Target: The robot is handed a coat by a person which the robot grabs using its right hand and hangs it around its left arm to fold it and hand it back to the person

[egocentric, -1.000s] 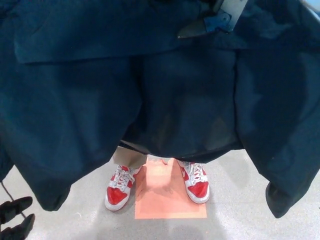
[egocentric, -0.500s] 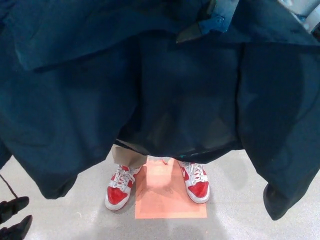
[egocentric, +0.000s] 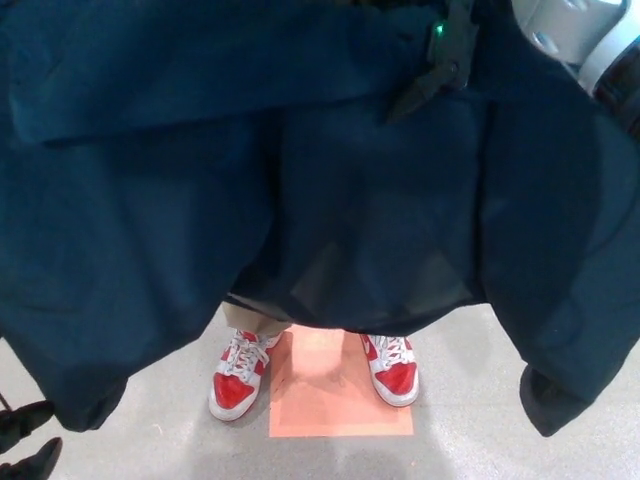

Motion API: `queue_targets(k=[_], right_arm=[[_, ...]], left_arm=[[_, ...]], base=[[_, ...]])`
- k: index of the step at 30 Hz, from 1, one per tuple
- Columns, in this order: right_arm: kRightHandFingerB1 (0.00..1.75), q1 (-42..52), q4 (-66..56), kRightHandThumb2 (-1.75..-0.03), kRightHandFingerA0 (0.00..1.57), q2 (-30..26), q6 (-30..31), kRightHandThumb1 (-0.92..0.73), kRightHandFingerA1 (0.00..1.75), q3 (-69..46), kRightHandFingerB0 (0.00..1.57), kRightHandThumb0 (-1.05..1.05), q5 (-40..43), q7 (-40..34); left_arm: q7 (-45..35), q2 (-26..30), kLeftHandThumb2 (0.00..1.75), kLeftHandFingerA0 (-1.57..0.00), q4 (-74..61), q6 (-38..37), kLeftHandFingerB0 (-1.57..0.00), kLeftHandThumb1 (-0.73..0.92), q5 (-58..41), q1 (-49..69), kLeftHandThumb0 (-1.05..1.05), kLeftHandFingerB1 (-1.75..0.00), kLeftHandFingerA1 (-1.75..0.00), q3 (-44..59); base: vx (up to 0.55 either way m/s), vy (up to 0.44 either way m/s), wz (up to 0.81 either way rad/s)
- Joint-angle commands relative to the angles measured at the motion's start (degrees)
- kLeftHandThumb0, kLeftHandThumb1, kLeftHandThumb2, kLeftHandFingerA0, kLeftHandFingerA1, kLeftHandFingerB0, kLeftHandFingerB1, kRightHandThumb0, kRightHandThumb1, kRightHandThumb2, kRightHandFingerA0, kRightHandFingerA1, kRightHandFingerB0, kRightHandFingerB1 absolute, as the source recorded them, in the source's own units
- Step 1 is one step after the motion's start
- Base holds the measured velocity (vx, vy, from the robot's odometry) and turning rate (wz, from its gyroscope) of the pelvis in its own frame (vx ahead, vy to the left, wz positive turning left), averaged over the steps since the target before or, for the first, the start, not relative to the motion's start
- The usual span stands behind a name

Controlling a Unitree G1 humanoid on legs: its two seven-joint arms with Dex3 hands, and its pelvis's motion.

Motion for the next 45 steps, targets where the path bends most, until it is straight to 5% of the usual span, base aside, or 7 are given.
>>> queue_targets(k=[1,2,3,10,12,21,45], right_arm=[[0.48,4.1,0.2,-0.65,1.13,0.7,-1.4,-0.81,0.55,-0.6,0.85,-0.78,-5.2,-5.8],[0.62,5.7,-0.9,-1.14,0.91,0.2,-2.5,-0.76,0.68,-1.2,0.75,-0.67,-5.9,-9.2],[0.57,8.9,-3.4,-1.12,0.79,-0.3,-2.4,-0.75,0.85,-3.1,0.47,-0.53,-6.4,-15.3],[0.42,13.2,-4.9,-0.65,0.52,-0.6,-7.8,-0.87,0.50,-9.3,0.47,-0.37,-4.3,-22.9],[0.57,14.5,-4.6,-0.65,0.65,0.1,-9.5,-0.85,0.89,-12.5,0.63,-0.35,-2.1,-24.3],[0.62,14.5,-2.7,-0.69,1.16,6.1,-8.8,-0.91,0.67,-23.9,0.92,-0.42,1.5,-34.0],[0.71,-10.2,19.1,-0.67,1.21,10.3,-12.6,-0.84,0.68,-32.1,1.03,-0.39,0.3,-44.3]], left_arm=[[-0.9,0.9,0.63,-0.26,0.4,-0.9,-0.21,0.79,-0.6,0.7,-0.65,-0.31,-0.36,0.6],[-1.1,0.9,0.63,-0.25,0.4,-0.9,-0.20,0.78,-0.7,0.8,-0.65,-0.31,-0.35,0.7],[-1.7,0.9,0.64,-0.22,0.4,-1.2,-0.18,0.79,-0.8,1.1,-0.65,-0.30,-0.34,0.8],[-2.4,0.9,0.64,-0.25,0.4,-1.9,-0.16,0.82,-0.8,2.2,-0.66,-0.29,-0.35,0.8],[-2.2,0.7,0.64,-0.27,0.3,-2.1,-0.17,0.82,-1.0,2.5,-0.65,-0.29,-0.36,1.0],[-1.3,-0.2,0.63,-0.34,-0.6,-0.6,-0.26,0.78,-1.6,2.2,-0.62,-0.32,-0.37,1.6],[-9.2,-1.9,0.87,-0.27,-11.3,0.1,-0.21,0.65,-6.1,2.6,-0.67,-0.43,-0.46,4.3]], base=[[0.00,0.000,0.00],[0.00,0.000,0.00],[0.00,0.000,0.00],[0.00,0.000,0.00],[0.00,0.000,0.00],[0.00,0.000,0.00],[0.00,0.000,0.00]])
